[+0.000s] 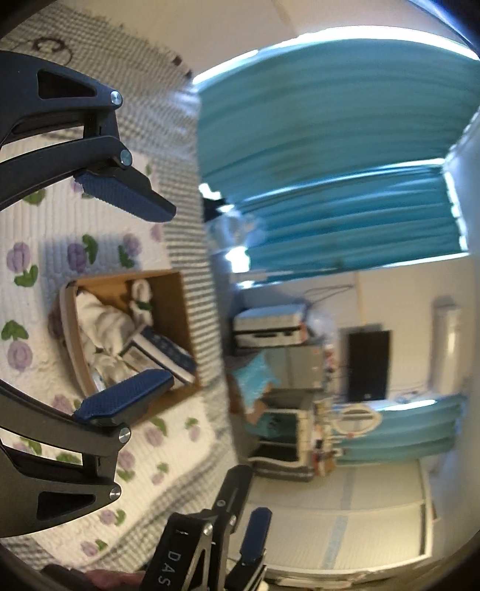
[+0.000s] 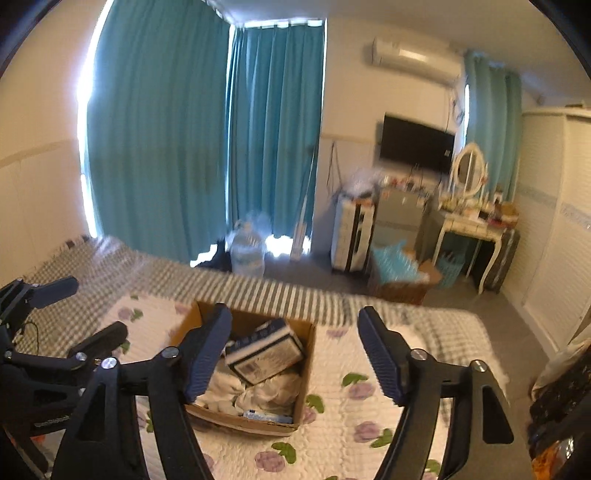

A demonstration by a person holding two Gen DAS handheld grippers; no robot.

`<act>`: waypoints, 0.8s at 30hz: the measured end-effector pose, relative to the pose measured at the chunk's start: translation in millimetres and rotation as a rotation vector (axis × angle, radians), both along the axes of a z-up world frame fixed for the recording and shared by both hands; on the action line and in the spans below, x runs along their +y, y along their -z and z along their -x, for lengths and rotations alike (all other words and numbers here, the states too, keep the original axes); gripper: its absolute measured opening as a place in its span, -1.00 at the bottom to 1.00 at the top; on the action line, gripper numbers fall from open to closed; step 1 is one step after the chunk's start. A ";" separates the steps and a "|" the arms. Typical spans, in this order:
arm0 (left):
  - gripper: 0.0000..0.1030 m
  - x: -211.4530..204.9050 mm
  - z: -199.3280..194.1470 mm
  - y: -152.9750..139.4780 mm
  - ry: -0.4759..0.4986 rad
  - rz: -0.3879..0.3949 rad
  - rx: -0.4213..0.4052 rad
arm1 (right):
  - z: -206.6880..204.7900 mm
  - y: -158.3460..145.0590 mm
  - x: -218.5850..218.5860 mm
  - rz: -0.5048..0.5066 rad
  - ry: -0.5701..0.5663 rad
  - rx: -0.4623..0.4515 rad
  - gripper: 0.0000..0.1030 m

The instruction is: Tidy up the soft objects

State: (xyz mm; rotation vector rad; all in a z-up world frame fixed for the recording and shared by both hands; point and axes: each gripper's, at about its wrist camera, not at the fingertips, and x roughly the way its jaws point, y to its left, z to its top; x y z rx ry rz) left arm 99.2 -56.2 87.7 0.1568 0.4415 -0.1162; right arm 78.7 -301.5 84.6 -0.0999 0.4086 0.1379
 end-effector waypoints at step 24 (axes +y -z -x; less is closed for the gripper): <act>1.00 11.7 77.5 47.8 -0.125 0.067 -0.133 | 83.9 63.8 -34.7 -0.086 -0.054 -0.075 1.00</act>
